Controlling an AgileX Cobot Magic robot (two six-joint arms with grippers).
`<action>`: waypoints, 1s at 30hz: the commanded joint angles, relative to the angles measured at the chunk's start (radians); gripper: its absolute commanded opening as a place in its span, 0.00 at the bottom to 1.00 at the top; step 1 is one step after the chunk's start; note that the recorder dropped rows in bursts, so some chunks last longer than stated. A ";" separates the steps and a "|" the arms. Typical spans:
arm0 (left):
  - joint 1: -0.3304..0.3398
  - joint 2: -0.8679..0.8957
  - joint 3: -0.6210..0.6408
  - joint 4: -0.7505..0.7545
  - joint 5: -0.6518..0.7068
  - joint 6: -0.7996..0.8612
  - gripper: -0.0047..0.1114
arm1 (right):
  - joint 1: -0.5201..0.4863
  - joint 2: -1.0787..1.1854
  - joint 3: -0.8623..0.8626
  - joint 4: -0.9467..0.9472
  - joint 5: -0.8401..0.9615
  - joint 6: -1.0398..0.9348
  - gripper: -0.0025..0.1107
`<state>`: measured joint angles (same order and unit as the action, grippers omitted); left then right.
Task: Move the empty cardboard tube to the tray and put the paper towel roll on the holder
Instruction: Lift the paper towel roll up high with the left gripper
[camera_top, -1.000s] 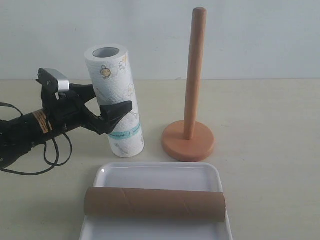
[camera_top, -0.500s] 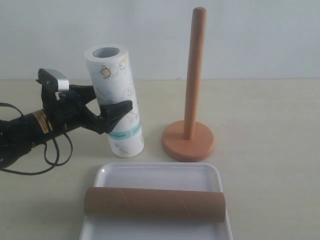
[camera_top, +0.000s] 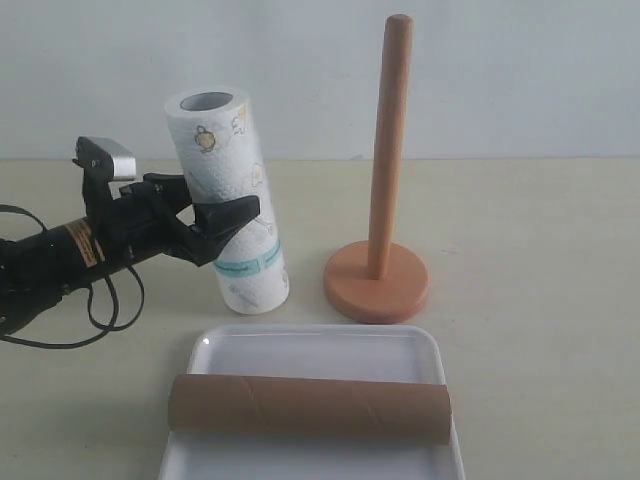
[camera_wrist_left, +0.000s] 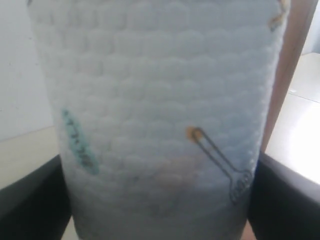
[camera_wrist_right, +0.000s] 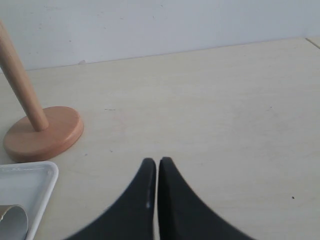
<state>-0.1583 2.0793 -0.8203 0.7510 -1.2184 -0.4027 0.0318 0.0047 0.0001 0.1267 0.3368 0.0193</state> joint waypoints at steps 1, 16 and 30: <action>-0.005 -0.030 -0.002 0.031 -0.003 -0.053 0.08 | -0.002 -0.005 0.000 -0.008 -0.003 0.001 0.03; -0.005 -0.359 -0.002 0.083 -0.003 -0.159 0.08 | -0.002 -0.005 0.000 -0.008 -0.003 0.001 0.03; -0.122 -0.696 -0.135 0.061 0.163 -0.299 0.08 | -0.002 -0.005 0.000 -0.008 -0.003 0.001 0.03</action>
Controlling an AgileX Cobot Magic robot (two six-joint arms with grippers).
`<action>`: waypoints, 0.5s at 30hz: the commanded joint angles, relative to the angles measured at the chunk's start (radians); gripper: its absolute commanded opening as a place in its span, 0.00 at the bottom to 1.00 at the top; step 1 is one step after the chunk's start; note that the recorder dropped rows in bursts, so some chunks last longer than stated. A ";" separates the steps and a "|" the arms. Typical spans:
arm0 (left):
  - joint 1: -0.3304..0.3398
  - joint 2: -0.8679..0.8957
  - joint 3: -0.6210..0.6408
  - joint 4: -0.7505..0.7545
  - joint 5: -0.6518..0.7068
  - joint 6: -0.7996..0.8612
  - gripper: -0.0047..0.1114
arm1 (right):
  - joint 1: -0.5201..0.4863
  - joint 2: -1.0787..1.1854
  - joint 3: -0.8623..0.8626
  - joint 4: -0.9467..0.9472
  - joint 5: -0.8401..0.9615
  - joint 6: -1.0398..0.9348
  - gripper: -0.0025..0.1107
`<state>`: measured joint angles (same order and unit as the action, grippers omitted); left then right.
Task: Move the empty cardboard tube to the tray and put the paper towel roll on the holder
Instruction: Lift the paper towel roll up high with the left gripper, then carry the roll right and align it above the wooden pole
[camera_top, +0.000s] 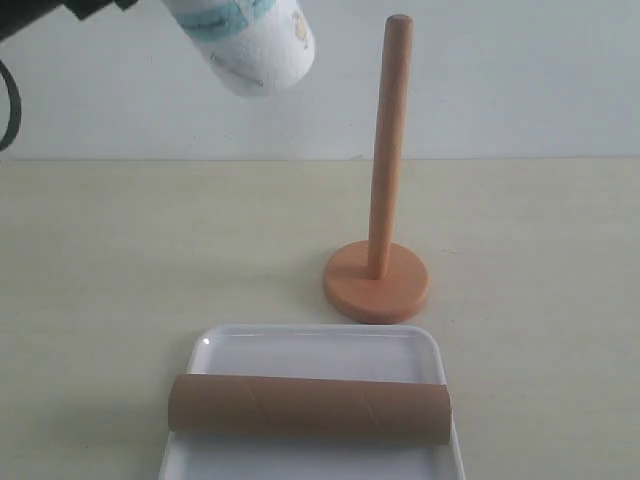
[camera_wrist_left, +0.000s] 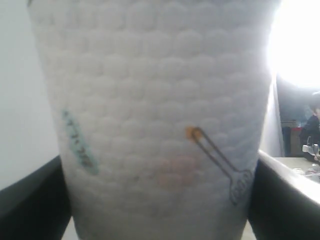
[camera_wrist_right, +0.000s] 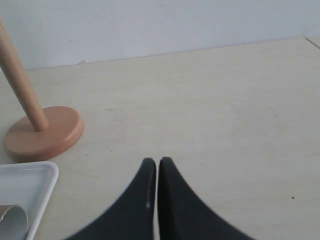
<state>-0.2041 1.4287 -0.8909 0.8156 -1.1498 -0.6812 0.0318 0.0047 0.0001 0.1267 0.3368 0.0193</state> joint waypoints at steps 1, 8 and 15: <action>-0.114 -0.046 -0.102 -0.003 0.145 -0.021 0.08 | -0.002 -0.005 0.000 -0.008 -0.003 0.001 0.03; -0.217 0.013 -0.274 -0.023 0.294 -0.023 0.08 | -0.002 -0.005 0.000 -0.008 -0.003 0.001 0.03; -0.291 0.139 -0.392 -0.049 0.333 0.036 0.08 | -0.002 -0.005 0.000 -0.008 -0.003 0.001 0.03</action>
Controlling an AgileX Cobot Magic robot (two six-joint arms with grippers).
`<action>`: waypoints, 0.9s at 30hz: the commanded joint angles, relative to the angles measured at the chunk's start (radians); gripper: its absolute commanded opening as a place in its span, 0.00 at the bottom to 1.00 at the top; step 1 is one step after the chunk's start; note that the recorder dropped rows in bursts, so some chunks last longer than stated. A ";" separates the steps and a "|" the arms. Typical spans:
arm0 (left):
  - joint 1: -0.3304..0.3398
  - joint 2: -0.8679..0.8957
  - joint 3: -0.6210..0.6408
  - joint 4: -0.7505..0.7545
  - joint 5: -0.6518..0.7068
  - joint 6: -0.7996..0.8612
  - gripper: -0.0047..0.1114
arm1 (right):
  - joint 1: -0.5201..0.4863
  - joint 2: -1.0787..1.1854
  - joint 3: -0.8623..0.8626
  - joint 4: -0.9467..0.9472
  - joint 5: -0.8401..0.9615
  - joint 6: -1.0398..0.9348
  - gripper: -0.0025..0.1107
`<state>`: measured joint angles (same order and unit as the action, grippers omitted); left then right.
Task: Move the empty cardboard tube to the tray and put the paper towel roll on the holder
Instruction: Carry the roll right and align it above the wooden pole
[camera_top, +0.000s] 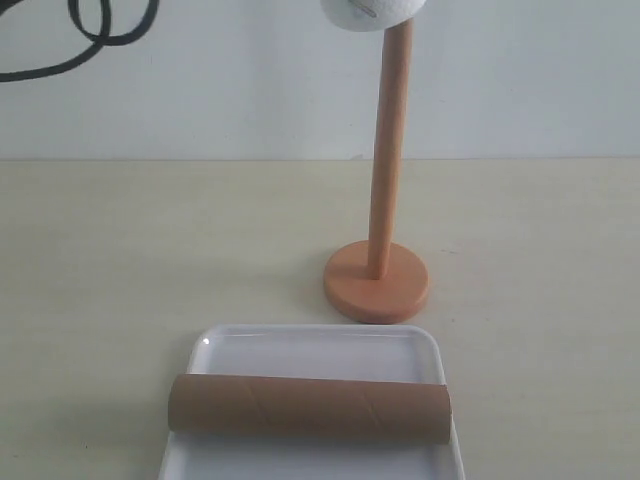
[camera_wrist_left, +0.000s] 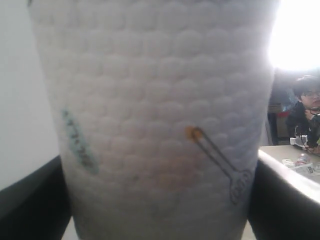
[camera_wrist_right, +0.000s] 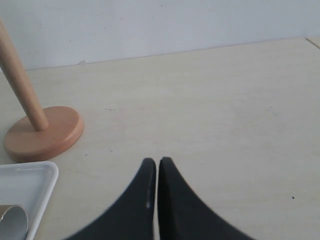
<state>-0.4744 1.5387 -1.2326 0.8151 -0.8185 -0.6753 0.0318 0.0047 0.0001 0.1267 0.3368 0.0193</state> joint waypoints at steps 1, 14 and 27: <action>-0.025 0.036 -0.061 -0.049 0.015 0.037 0.08 | -0.002 -0.005 0.000 -0.008 -0.003 0.001 0.03; -0.027 0.115 -0.144 -0.049 0.059 0.039 0.08 | -0.002 -0.005 0.000 -0.008 -0.003 0.001 0.03; -0.027 0.190 -0.144 -0.027 0.057 0.017 0.08 | -0.002 -0.005 0.000 -0.008 -0.003 0.001 0.03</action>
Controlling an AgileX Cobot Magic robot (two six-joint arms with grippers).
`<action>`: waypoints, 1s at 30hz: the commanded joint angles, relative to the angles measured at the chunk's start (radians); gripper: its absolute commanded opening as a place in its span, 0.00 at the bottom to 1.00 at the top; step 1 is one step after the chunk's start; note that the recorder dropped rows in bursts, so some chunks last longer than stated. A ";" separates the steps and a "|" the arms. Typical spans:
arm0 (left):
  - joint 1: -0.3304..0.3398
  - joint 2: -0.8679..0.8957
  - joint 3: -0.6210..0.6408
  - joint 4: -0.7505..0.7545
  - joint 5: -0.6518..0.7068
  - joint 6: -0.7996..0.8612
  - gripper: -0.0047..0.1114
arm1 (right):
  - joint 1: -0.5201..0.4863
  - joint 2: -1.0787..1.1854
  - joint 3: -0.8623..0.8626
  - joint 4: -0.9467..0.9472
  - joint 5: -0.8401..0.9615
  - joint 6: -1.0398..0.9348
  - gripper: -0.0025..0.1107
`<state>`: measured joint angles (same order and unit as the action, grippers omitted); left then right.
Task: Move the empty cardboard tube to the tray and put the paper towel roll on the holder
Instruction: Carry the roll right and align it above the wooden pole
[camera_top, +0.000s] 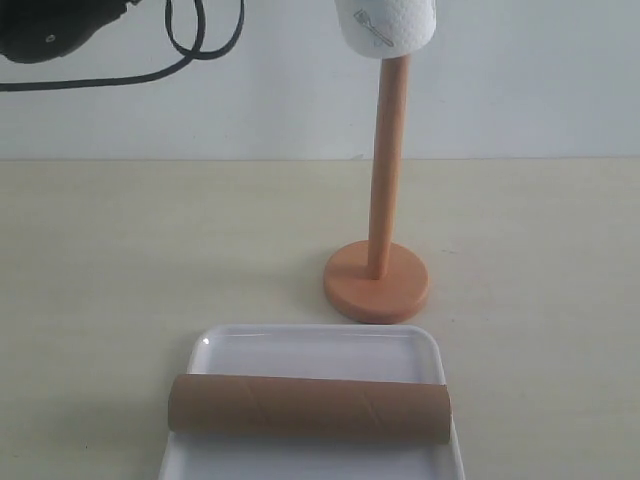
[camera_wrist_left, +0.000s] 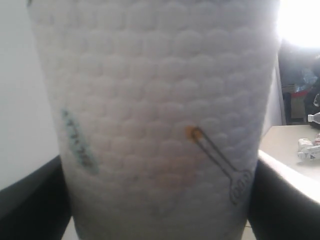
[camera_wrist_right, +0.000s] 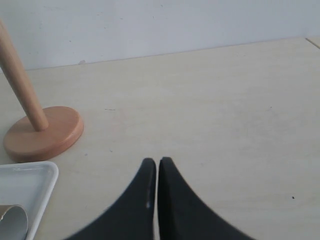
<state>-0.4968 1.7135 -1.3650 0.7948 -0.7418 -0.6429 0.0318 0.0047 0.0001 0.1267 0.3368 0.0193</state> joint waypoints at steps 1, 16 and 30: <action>-0.005 0.022 -0.011 0.002 -0.020 -0.020 0.08 | -0.002 -0.005 0.000 -0.008 -0.003 0.001 0.03; -0.005 0.126 -0.007 0.059 -0.024 -0.060 0.08 | -0.002 -0.005 0.000 -0.008 -0.003 0.001 0.03; -0.005 0.177 -0.007 0.216 -0.017 -0.162 0.08 | -0.002 -0.005 0.000 -0.008 -0.003 0.001 0.03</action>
<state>-0.4974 1.8993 -1.3650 0.9772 -0.7388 -0.7651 0.0318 0.0047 0.0001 0.1267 0.3368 0.0193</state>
